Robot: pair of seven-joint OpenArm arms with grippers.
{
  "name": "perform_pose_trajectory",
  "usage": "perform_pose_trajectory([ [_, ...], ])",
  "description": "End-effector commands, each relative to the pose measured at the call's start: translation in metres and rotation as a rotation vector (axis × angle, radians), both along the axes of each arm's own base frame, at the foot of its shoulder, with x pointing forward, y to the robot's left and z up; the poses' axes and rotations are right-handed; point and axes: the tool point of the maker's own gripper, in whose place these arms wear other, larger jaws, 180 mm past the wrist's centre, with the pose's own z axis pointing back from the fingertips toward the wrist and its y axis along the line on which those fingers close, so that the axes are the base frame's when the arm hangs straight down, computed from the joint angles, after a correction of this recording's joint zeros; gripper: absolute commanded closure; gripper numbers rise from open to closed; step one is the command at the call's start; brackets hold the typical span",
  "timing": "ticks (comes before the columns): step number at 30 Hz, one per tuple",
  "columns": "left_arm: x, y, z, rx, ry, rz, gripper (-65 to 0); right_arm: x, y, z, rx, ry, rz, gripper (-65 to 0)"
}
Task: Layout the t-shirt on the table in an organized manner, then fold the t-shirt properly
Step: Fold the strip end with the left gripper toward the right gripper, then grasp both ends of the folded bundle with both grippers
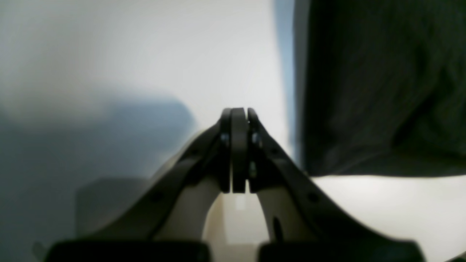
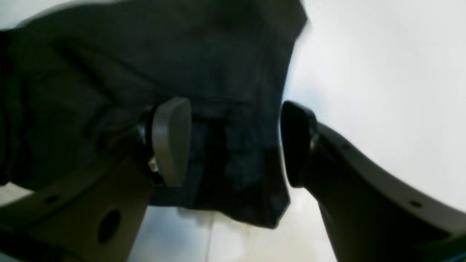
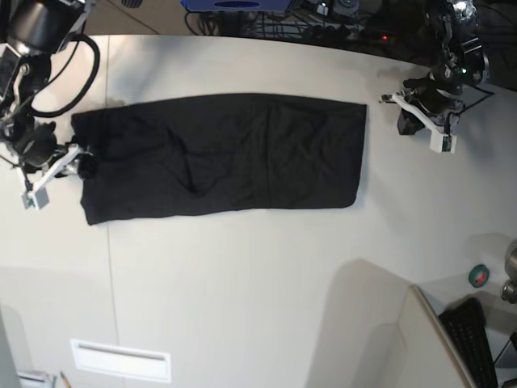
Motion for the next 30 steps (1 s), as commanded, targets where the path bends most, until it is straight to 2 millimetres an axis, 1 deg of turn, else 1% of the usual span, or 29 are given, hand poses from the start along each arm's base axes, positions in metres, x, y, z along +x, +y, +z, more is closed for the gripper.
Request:
perform_pose_trajectory([
  [1,0.010,0.005,0.010,-0.002,-0.056,0.004,0.0,0.016,-0.016,0.010,0.001,-0.041,-0.018,-37.4],
  [4,0.009,0.005,0.004,-0.017,-0.054,0.018,0.0,0.027,-0.025,-0.004,0.052,0.004,-0.044,-37.5],
  [5,0.013,0.003,0.004,-0.020,-0.063,0.017,0.0,0.029,-0.027,-0.009,0.072,0.022,-0.052,-37.5],
  [7,0.021,0.000,0.006,-0.029,-0.081,0.019,0.0,0.029,-0.034,-0.019,0.099,0.062,-0.068,-37.5],
  [9,0.026,-0.005,0.005,-0.045,-0.085,0.026,0.0,0.026,-0.036,-0.028,0.126,0.099,-0.078,-37.5],
  [10,0.031,-0.006,0.006,-0.051,-0.095,0.027,0.0,0.024,-0.035,-0.033,0.145,0.120,-0.083,-37.5],
  [12,0.037,-0.012,0.002,-0.072,-0.093,0.033,0.0,0.018,-0.026,-0.044,0.182,0.156,-0.087,-37.5],
  [14,0.041,-0.024,-0.006,-0.091,-0.075,0.008,0.0,0.012,-0.018,-0.052,0.211,0.187,-0.086,-37.5],
  [17,0.044,-0.039,-0.015,-0.077,-0.044,-0.048,0.0,0.005,0.005,-0.061,0.251,0.220,-0.069,-37.5],
  [18,0.047,-0.041,-0.016,-0.069,-0.043,-0.061,0.0,0.000,0.011,-0.064,0.259,0.242,-0.059,-37.5],
  [19,0.047,-0.046,-0.017,-0.071,-0.042,-0.065,0.0,-0.009,0.012,-0.067,0.256,0.270,-0.049,-37.5],
  [21,0.053,-0.051,-0.016,-0.064,-0.050,-0.070,0.0,-0.015,0.026,-0.068,0.258,0.284,-0.023,-37.4],
  [23,0.057,-0.055,-0.017,-0.045,-0.046,-0.092,0.0,-0.020,0.032,-0.066,0.242,0.285,-0.002,-37.2],
  [24,0.059,-0.056,-0.016,-0.036,-0.046,-0.099,0.0,-0.022,0.033,-0.064,0.232,0.285,0.005,-37.2],
  [27,0.064,-0.067,-0.017,-0.038,-0.050,-0.108,0.0,-0.027,0.034,-0.058,0.202,0.292,0.028,-37.1],
  [30,0.070,-0.069,-0.014,-0.037,-0.061,-0.111,0.0,-0.028,0.032,-0.058,0.197,0.292,0.028,-37.1],
])
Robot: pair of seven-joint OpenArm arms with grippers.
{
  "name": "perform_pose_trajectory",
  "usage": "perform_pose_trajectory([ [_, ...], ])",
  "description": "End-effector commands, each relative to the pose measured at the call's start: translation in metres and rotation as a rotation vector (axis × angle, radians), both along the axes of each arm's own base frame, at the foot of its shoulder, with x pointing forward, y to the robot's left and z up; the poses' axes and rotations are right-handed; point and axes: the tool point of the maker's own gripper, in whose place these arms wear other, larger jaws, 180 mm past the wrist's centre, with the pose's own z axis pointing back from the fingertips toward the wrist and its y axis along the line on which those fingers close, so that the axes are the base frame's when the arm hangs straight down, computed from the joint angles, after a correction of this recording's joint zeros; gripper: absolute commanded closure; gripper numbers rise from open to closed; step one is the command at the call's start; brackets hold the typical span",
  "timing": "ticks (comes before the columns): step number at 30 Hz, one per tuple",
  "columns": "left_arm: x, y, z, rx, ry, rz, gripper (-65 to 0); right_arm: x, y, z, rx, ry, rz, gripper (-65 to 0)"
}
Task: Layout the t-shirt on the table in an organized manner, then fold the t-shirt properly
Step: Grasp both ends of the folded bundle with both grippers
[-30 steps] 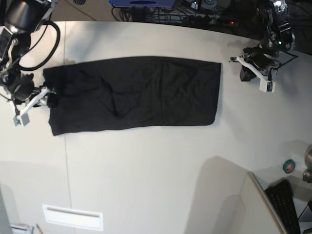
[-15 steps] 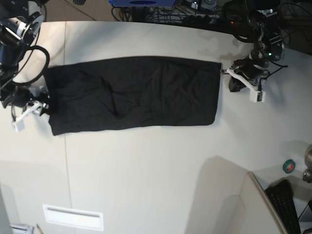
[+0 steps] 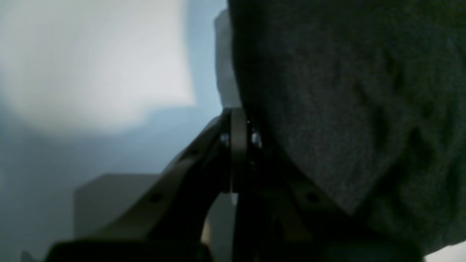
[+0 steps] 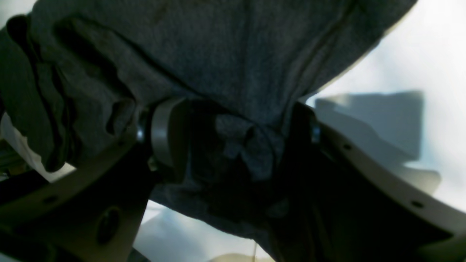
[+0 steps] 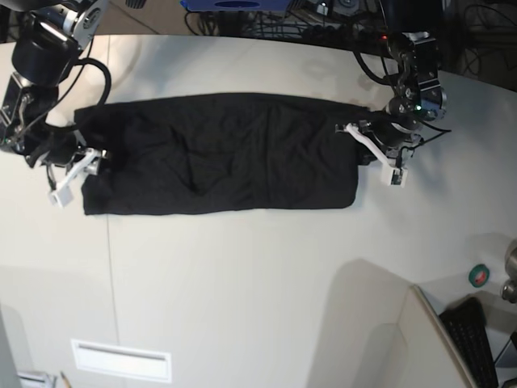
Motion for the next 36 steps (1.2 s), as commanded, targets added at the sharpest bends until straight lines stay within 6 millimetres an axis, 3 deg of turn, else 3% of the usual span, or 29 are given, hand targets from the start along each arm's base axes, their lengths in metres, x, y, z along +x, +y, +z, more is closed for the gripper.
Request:
perform_pose_trajectory([
  [1,0.010,0.003,0.010,0.000,-0.041,0.002,0.0,-0.016,-0.009,-0.008,-0.048,0.079,0.028,-36.9],
  [6,0.011,-0.007,0.009,-0.005,-0.039,-0.029,0.0,-0.018,-0.006,-0.009,-0.045,0.088,0.036,-36.9],
  [10,0.010,-0.014,0.008,-0.008,-0.035,-0.050,0.0,-0.017,0.012,-0.012,-0.062,0.094,0.139,-35.6],
  [20,0.010,-0.013,0.007,-0.005,-0.033,-0.051,0.0,0.003,0.006,-0.004,-0.080,0.007,0.108,-2.3],
  [22,0.008,-0.016,0.005,-0.012,-0.025,-0.050,0.0,0.002,-0.005,-0.003,-0.104,0.010,0.114,0.0],
  [25,0.009,-0.044,-0.004,-0.049,-0.001,-0.096,0.0,0.005,-0.011,0.001,-0.122,-0.001,0.115,0.0],
  [29,0.008,-0.072,-0.006,-0.064,0.007,-0.173,0.0,0.016,-0.030,0.024,-0.206,-0.071,0.127,0.0],
  [36,0.002,-0.120,-0.008,-0.080,0.017,-0.278,0.0,0.028,-0.020,0.059,-0.344,-0.131,0.171,0.0],
])
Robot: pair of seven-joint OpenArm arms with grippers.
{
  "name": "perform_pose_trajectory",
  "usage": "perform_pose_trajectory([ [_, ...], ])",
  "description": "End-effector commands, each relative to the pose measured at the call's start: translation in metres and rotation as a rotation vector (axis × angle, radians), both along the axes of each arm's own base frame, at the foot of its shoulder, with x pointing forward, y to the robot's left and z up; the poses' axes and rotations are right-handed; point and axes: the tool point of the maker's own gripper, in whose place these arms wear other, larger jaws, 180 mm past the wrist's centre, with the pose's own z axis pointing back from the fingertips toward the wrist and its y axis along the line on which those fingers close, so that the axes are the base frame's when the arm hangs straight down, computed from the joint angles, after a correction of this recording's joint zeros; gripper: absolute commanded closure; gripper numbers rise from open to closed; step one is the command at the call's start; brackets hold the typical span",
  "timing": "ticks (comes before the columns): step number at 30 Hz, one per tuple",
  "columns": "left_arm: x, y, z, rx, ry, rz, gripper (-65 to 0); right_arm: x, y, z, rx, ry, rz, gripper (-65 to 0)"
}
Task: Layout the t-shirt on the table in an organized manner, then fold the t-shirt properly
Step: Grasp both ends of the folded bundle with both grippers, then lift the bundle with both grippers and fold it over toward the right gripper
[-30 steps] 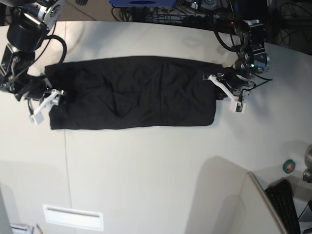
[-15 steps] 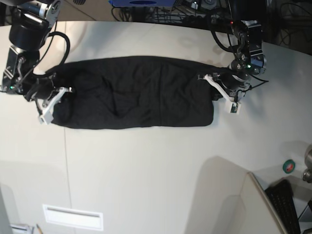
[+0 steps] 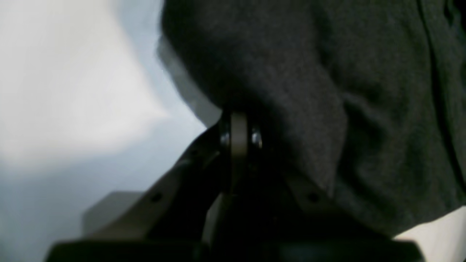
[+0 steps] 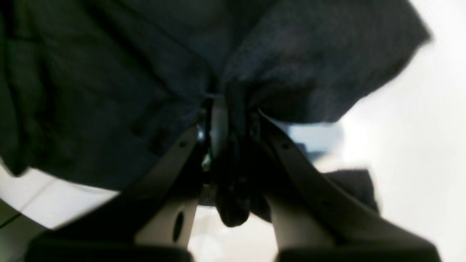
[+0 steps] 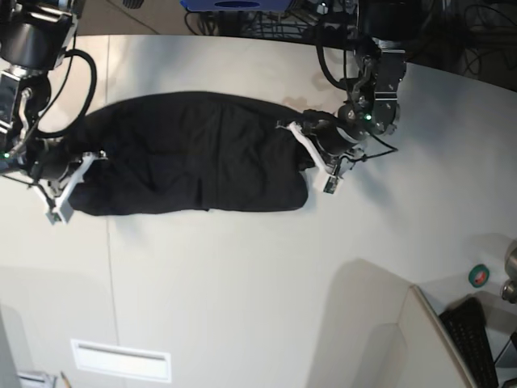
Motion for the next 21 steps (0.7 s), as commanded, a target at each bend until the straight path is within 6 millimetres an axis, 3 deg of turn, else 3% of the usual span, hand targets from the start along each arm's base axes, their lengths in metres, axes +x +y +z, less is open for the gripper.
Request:
perform_pose_trajectory([
  [1,-0.003,-0.008,-0.002,0.014,0.016,-0.022,0.0,0.013,-0.002,0.017,-0.019,-0.057,0.000,0.0],
  [5,-0.009,-0.028,-0.003,0.008,0.021,-0.073,0.0,0.012,0.022,0.036,-0.049,-0.111,0.029,0.0],
  [7,-0.012,-0.036,-0.003,0.006,0.023,-0.096,0.0,0.010,0.046,0.045,-0.036,-0.137,0.050,0.0],
  [11,-0.011,-0.036,-0.003,0.008,0.021,-0.093,0.0,0.004,0.087,0.062,-0.005,-0.182,0.090,0.0],
  [21,-0.013,-0.036,0.017,0.010,-0.037,-0.099,0.0,-0.014,0.177,0.075,0.110,-0.141,0.172,0.0],
])
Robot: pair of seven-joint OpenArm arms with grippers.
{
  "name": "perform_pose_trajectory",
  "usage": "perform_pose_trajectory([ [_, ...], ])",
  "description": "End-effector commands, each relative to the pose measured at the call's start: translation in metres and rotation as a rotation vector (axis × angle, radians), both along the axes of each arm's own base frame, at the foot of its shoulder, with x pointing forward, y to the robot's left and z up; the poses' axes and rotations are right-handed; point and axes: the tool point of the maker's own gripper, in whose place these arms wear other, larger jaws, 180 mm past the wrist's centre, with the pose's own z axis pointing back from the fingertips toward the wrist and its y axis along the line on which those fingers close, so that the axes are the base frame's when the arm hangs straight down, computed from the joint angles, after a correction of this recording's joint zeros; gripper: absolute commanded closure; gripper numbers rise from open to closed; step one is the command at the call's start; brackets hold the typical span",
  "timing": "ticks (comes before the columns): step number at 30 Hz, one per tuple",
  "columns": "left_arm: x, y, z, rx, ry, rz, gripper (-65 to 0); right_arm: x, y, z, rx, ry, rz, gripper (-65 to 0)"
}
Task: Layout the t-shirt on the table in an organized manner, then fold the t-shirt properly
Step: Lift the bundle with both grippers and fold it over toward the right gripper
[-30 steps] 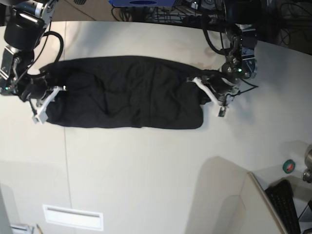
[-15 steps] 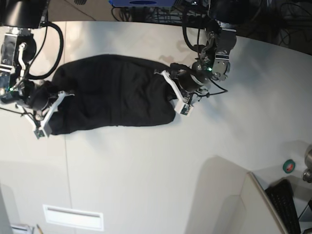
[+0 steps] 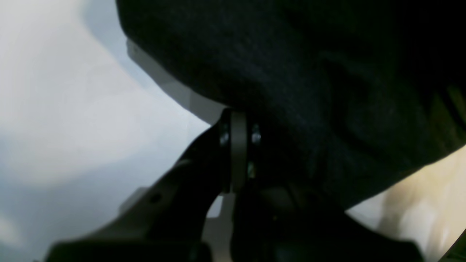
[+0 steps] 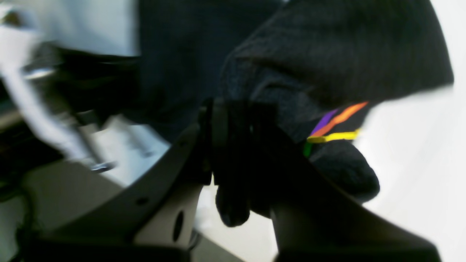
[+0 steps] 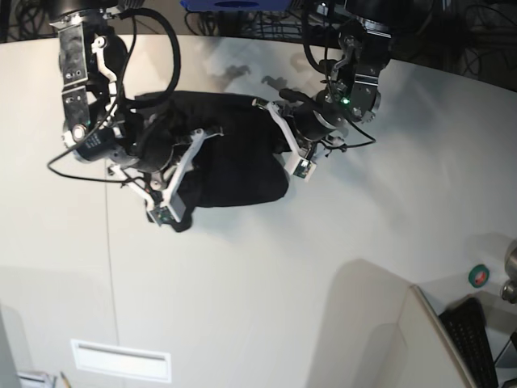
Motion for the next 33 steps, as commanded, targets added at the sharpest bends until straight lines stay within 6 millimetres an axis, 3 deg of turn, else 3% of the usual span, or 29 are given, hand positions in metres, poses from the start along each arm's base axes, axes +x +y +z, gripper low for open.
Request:
perform_pose_trajectory([
  [1,0.011,0.000,0.010,-0.015,-0.039,0.004,0.0,0.009,0.008,0.012,0.021,-0.043,-0.007,0.0],
  [14,0.010,0.003,0.008,-0.004,-0.036,-0.002,0.0,0.005,0.081,0.032,0.141,-0.021,0.018,0.0],
  [19,0.011,0.006,0.009,0.000,-0.038,0.002,0.0,0.005,0.083,0.004,0.109,0.060,0.020,0.0],
  [27,0.000,0.006,0.006,-0.003,-0.027,0.003,0.0,0.006,0.089,0.001,0.128,0.062,0.008,0.0],
  [31,-0.005,0.014,0.004,0.007,-0.020,0.009,0.0,0.005,0.090,-0.010,0.134,0.079,-0.008,0.0],
  [33,-0.007,0.031,0.001,0.015,-0.006,0.065,0.0,0.003,0.091,-0.019,0.127,0.101,-0.010,0.0],
])
